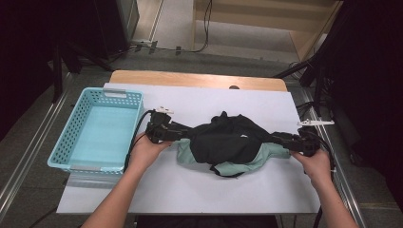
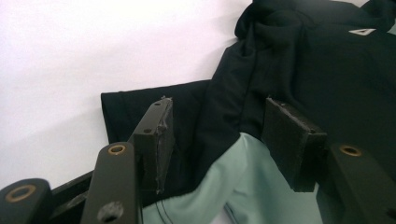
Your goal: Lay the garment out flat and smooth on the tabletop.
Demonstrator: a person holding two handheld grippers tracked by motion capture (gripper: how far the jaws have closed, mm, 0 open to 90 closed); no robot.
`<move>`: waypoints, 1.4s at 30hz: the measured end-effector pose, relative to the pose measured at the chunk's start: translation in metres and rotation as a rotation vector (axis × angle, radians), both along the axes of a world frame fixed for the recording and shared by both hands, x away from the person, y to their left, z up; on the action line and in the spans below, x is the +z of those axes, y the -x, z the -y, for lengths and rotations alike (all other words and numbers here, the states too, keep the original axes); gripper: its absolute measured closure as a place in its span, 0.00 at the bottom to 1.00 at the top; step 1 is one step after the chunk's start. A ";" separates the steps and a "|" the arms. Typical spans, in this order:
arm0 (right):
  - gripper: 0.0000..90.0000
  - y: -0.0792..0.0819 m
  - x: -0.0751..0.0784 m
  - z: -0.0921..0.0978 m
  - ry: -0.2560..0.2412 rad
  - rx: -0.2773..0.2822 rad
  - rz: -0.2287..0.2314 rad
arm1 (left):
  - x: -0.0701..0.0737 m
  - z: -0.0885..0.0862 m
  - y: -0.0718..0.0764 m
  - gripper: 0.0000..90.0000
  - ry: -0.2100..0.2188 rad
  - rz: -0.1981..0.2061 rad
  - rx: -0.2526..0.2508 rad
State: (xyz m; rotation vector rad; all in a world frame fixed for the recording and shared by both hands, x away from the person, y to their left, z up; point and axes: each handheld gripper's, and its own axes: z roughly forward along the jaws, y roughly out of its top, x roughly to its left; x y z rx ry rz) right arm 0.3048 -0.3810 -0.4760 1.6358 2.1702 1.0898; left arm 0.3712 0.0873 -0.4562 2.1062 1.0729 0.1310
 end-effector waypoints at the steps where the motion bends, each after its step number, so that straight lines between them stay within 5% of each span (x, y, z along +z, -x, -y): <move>1: 0.49 -0.001 -0.001 0.000 0.006 -0.001 -0.003 | -0.001 0.001 -0.002 0.50 0.006 0.005 0.001; 25: 0.55 -0.034 -0.009 -0.015 0.024 -0.004 0.007 | -0.019 0.025 -0.036 0.50 -0.058 0.040 -0.056; 36: 0.53 -0.048 -0.023 -0.020 0.038 0.004 -0.007 | -0.025 0.043 -0.040 0.55 -0.035 0.012 -0.107; 42: 0.54 -0.051 -0.036 -0.030 0.102 0.062 -0.051 | -0.038 0.048 -0.042 0.63 -0.075 -0.029 -0.138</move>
